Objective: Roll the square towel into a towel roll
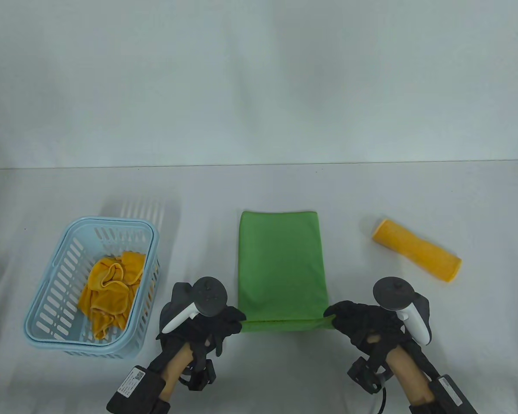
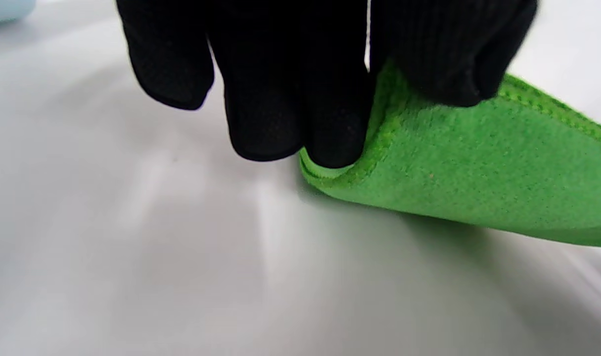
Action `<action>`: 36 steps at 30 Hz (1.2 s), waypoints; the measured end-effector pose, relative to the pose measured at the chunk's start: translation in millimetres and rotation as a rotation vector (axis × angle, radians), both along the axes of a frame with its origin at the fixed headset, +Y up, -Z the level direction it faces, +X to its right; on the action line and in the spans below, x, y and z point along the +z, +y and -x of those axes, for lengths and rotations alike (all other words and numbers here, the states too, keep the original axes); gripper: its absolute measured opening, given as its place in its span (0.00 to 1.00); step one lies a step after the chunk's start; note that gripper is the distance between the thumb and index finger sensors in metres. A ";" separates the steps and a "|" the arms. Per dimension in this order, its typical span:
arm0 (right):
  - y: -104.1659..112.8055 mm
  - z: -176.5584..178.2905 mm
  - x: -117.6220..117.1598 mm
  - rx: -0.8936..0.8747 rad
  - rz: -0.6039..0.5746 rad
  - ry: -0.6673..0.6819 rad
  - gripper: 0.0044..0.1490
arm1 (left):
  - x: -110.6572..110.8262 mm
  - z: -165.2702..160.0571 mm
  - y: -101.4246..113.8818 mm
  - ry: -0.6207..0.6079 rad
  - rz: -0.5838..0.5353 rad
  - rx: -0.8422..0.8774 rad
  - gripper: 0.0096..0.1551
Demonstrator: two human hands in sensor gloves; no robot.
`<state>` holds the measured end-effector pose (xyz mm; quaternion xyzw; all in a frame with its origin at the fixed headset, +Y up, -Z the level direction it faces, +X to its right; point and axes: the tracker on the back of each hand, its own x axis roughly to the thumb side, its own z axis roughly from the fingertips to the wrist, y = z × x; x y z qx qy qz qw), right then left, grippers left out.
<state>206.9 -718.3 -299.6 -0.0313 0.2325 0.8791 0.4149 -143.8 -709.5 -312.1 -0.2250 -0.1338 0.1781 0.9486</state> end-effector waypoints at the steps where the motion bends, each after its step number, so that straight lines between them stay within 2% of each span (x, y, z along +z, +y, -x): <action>1: -1.0 1.4 0.1 0.012 0.004 0.009 0.24 | 0.1 -0.6 -1.7 -0.008 0.004 -0.018 0.24; 8: -14.7 10.7 1.1 0.140 0.069 0.095 0.24 | 2.6 -6.7 -12.4 -0.067 0.042 -0.131 0.25; 12: -23.8 15.1 3.8 0.178 0.169 0.158 0.24 | 4.6 -9.7 -20.8 -0.102 0.129 -0.166 0.24; 15: -26.1 15.3 2.5 0.168 0.177 0.130 0.24 | 1.4 -9.7 -26.5 -0.097 0.174 -0.171 0.24; 18: -30.9 12.5 -0.8 0.155 0.190 0.069 0.24 | -4.8 -7.9 -27.8 -0.042 0.164 -0.151 0.24; 24: -36.8 11.8 -5.7 0.222 0.148 0.005 0.25 | -11.0 -10.6 -30.7 0.041 0.063 -0.190 0.24; 30: -39.7 19.0 -8.6 0.326 0.070 -0.075 0.26 | -13.6 -22.2 -35.1 0.094 -0.103 -0.336 0.23; 36: -40.1 27.6 -10.1 0.473 -0.009 -0.079 0.26 | -11.5 -27.9 -38.0 0.111 -0.194 -0.435 0.23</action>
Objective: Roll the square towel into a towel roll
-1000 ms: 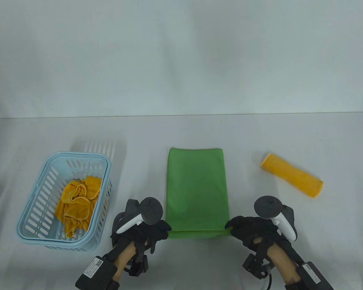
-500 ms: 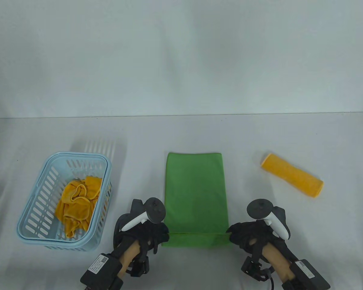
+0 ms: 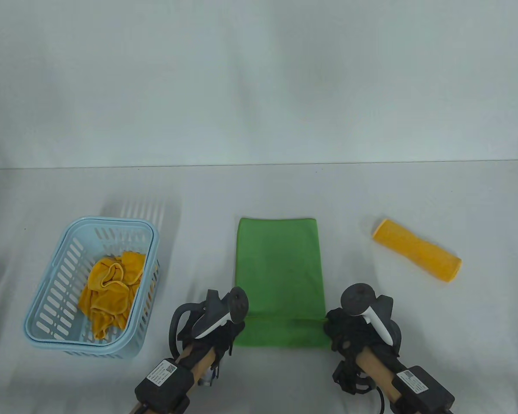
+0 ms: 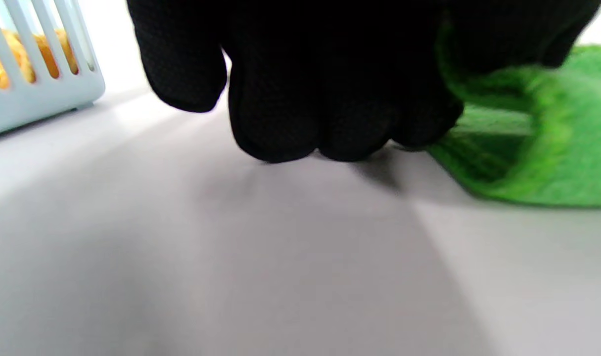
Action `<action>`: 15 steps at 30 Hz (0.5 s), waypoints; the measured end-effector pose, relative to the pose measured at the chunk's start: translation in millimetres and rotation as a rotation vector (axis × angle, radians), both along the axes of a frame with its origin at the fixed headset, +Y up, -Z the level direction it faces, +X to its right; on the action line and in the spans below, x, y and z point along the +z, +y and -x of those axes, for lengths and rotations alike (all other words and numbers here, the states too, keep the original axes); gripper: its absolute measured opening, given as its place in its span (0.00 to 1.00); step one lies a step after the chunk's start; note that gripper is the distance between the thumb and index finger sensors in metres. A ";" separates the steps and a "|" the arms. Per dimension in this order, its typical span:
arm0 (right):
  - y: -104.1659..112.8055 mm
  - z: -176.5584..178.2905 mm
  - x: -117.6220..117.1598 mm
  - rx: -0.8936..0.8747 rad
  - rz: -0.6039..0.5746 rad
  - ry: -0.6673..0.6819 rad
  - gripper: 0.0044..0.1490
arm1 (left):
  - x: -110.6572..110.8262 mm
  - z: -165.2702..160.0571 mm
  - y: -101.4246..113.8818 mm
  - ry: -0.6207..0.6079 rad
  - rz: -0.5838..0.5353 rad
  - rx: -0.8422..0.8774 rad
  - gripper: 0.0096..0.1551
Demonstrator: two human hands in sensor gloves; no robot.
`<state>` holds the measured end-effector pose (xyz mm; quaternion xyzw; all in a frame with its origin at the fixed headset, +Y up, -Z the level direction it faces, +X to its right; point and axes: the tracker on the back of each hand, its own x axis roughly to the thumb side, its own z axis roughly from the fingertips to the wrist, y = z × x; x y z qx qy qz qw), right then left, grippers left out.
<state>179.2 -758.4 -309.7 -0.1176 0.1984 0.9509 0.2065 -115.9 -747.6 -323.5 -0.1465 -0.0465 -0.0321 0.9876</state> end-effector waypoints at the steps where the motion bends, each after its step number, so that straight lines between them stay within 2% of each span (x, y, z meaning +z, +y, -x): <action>1: -0.3 0.7 -0.1 0.012 -0.005 0.000 0.26 | 0.1 -0.2 -0.6 0.001 -0.009 -0.010 0.23; 8: 0.8 1.0 1.3 0.066 -0.004 -0.021 0.29 | -0.2 1.9 -2.5 0.003 -0.019 -0.024 0.28; 15: 11.7 -6.6 1.4 0.036 -0.035 -0.021 0.37 | -3.1 14.0 4.0 0.040 -0.022 0.044 0.37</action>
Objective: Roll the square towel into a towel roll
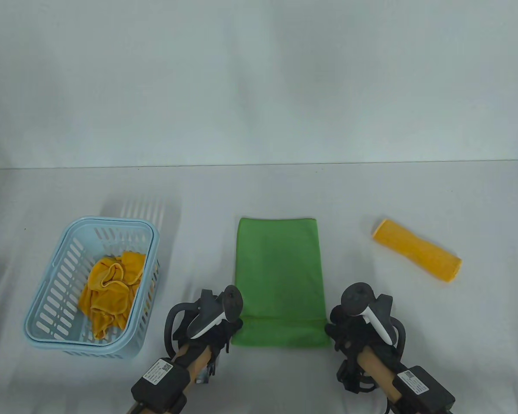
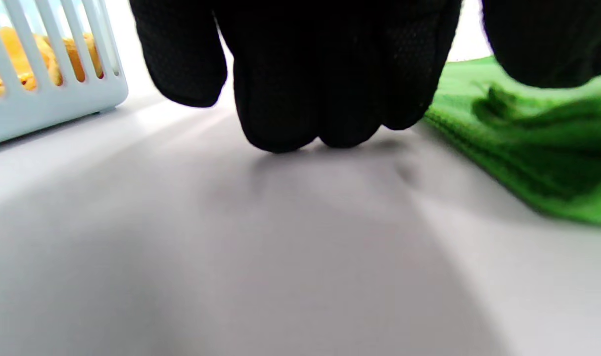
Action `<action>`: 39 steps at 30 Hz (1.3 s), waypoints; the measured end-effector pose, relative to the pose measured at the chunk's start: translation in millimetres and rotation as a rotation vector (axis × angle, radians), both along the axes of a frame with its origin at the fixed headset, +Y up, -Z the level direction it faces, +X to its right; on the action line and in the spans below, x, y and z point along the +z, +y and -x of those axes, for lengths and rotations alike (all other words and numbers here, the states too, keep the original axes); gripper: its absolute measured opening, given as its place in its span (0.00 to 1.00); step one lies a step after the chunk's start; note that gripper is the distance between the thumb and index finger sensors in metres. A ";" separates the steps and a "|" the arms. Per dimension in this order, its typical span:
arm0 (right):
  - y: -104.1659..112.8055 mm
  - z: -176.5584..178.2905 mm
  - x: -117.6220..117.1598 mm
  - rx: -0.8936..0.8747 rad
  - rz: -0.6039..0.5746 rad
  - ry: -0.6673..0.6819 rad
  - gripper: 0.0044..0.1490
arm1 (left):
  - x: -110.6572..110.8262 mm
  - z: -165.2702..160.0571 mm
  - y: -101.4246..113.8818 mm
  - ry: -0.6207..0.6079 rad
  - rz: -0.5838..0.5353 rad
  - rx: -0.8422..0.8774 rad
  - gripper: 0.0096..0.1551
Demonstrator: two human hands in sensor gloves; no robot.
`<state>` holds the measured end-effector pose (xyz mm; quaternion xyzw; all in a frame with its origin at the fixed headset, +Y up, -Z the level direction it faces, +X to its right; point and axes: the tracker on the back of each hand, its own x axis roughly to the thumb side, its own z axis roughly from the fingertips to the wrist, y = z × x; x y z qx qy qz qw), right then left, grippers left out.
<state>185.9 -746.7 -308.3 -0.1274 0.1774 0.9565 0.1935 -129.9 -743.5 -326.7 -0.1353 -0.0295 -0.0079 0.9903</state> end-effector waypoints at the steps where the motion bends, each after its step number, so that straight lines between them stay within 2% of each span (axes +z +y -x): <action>1: 1.7 -0.1 0.3 -0.003 -0.011 0.004 0.38 | 0.2 0.9 1.1 0.002 -0.002 0.007 0.38; 7: 18.3 11.4 7.6 0.010 -0.115 0.080 0.43 | 7.6 -2.5 15.8 -0.058 -0.052 0.045 0.43; 11: 24.4 26.6 15.0 0.045 -0.166 0.199 0.44 | 17.6 -15.0 22.4 -0.167 -0.063 0.054 0.45; 13: 23.5 34.8 18.5 0.076 -0.169 0.254 0.44 | 21.7 -24.3 19.9 -0.272 -0.018 0.054 0.45; 16: 17.8 45.2 21.4 0.103 -0.149 0.343 0.45 | 28.1 -36.4 13.3 -0.357 0.037 0.040 0.44; 18: 10.9 51.8 22.7 0.135 -0.122 0.404 0.45 | 30.9 -43.3 8.6 -0.385 0.043 -0.002 0.44; 21: 2.3 56.3 23.7 0.199 -0.110 0.422 0.45 | 33.7 -49.2 1.5 -0.417 0.050 -0.067 0.43; 28: -10.7 63.2 30.2 0.355 -0.141 0.492 0.46 | 38.2 -49.5 -6.1 -0.433 0.074 -0.101 0.42; 34: -8.4 64.6 30.2 0.344 -0.232 0.454 0.32 | 36.4 -45.8 -9.6 -0.422 0.058 -0.116 0.44; 39: -2.3 54.9 23.1 0.264 -0.241 0.411 0.30 | 32.8 -43.7 -15.1 -0.404 0.076 -0.109 0.50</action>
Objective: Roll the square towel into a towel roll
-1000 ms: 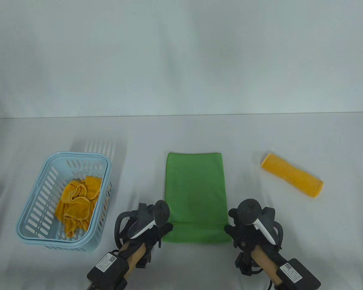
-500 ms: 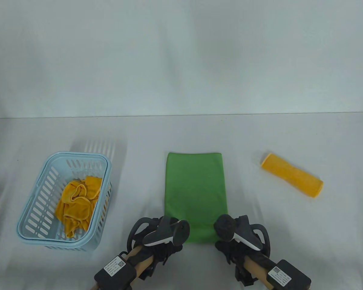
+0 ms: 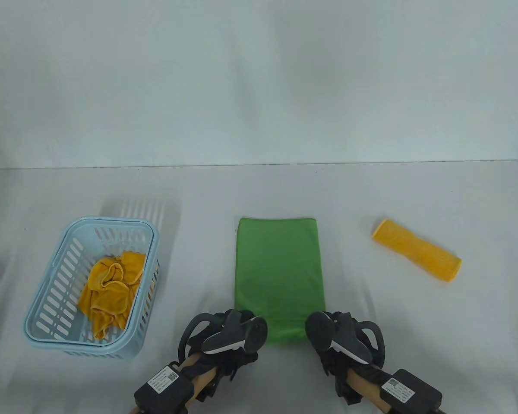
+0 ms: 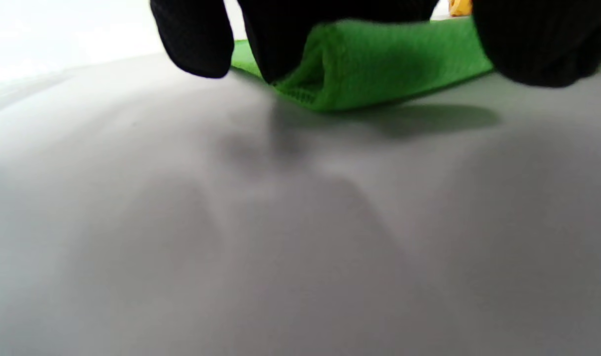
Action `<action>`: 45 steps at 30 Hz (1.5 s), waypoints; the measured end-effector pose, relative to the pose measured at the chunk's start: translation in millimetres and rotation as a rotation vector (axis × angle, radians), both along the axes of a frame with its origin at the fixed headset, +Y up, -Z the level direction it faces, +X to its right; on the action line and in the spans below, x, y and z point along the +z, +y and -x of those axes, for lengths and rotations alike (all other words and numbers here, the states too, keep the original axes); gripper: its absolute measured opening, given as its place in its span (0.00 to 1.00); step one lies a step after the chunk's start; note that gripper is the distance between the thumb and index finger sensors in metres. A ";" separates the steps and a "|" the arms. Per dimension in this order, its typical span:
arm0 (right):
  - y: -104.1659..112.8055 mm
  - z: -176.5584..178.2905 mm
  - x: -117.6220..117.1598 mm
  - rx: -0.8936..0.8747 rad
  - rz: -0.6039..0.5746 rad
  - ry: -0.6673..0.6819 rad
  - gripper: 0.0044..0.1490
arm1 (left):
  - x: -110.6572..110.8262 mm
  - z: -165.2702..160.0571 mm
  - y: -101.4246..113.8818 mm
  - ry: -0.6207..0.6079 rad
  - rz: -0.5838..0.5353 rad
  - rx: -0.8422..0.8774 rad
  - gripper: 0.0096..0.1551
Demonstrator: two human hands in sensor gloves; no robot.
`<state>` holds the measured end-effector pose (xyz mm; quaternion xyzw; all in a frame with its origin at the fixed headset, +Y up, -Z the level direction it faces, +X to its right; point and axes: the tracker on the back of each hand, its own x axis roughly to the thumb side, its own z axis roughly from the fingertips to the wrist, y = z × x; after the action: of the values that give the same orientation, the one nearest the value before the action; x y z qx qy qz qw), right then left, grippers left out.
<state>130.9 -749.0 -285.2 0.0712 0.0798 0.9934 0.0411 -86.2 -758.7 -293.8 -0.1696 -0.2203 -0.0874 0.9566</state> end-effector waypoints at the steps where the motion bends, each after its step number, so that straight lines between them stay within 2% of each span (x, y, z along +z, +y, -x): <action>1: 0.6 -3.3 -2.2 -0.037 0.010 -0.017 0.30 | -1.6 0.3 -0.7 0.004 -0.007 -0.006 0.51; 8: 2.1 -19.5 -14.2 -0.216 0.067 -0.096 0.29 | -13.4 8.5 7.0 0.052 -0.018 0.034 0.44; 15: 1.6 -36.3 -23.8 -0.374 0.154 -0.139 0.29 | -26.9 35.1 16.6 0.199 0.113 0.300 0.34; 18: -0.3 -39.9 -24.4 -0.419 0.205 -0.152 0.30 | -28.1 41.3 17.3 0.239 0.170 0.360 0.32; 21: -2.9 -41.5 -24.4 -0.437 0.228 -0.175 0.30 | -27.9 43.5 15.7 0.265 0.175 0.375 0.32; 23: -3.0 -42.8 -25.4 -0.452 0.236 -0.184 0.32 | -29.4 43.6 14.5 0.288 0.165 0.378 0.32; 27: -3.3 -44.2 -25.1 -0.439 0.302 -0.150 0.42 | -31.9 43.2 11.7 0.326 0.154 0.384 0.31; 30: -3.1 -43.0 -26.3 -0.404 0.261 -0.172 0.33 | -33.8 44.0 10.3 0.346 0.151 0.386 0.31; 32: -4.8 -42.2 -27.3 -0.398 0.232 -0.206 0.31 | -34.2 44.3 9.6 0.370 0.136 0.390 0.31; 38: -9.2 -41.1 -26.8 -0.347 0.141 -0.290 0.35 | -33.6 42.1 7.8 0.419 0.018 0.303 0.33; 45: -7.4 -47.6 -28.3 -0.340 0.129 -0.326 0.38 | -36.3 48.4 7.3 0.470 -0.007 0.298 0.37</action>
<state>178.5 -756.4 -313.5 -0.0802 0.1222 0.9634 0.2245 -134.6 -751.4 -330.2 -0.1476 -0.0145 0.0950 0.9844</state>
